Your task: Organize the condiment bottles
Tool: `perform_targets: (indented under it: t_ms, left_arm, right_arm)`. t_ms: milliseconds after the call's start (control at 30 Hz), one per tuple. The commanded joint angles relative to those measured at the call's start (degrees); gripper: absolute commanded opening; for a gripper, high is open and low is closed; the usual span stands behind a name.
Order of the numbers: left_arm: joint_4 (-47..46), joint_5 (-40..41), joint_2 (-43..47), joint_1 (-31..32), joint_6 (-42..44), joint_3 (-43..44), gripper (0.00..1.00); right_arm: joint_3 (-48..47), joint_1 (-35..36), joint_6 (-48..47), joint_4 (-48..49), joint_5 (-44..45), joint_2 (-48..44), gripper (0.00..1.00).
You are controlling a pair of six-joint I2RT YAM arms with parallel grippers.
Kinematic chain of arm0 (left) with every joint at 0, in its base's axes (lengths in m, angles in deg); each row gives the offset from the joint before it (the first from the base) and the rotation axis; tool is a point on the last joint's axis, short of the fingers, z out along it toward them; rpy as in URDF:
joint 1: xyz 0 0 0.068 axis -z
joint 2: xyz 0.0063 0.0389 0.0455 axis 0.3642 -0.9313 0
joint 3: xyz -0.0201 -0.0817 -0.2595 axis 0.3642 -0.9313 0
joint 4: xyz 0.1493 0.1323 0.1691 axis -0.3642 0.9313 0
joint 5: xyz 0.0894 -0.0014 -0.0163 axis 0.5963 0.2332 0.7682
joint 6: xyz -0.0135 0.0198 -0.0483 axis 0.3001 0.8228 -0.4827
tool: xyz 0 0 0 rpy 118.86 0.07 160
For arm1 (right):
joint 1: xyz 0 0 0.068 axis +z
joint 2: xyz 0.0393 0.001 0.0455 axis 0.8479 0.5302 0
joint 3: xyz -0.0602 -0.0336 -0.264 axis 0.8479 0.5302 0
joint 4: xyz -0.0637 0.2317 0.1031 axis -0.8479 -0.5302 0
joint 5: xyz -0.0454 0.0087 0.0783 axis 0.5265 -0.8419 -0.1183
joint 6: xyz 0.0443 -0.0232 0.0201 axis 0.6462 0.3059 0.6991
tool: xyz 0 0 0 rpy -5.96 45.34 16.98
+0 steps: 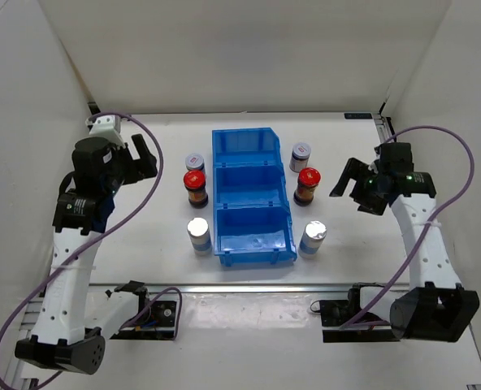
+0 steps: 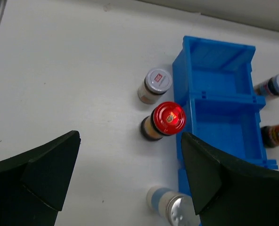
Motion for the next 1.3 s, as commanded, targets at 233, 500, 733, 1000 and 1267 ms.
perform_targets:
  t_ms: [233,500,733,1000,1267]
  left_arm:
    - [31.63,30.16,5.24,-0.57,-22.12,-4.93,0.99]
    - [30.58,14.79,0.06,-1.27,-20.78,-4.49,0.99]
    - [28.55,8.01,2.43,-1.27,-17.62,-7.04,0.99]
    - [27.94,8.71,3.49,-0.74,-17.62,-8.37,0.99]
    - [27.41,9.24,3.49,-0.74,-17.62,-8.89,0.99]
  right_arm:
    - [-6.19,0.0,-0.17,-13.18,12.8,-6.88,1.0]
    - [-6.74,9.75,-1.6,-12.65,5.47,-5.12,1.0]
    - [-3.39,21.44,0.96,-11.34,14.53,1.28,1.0]
    - [-2.86,29.26,2.71,-10.02,15.59,7.35,1.0]
    - [-2.94,37.7,6.84,-11.59,19.1,11.92,1.0]
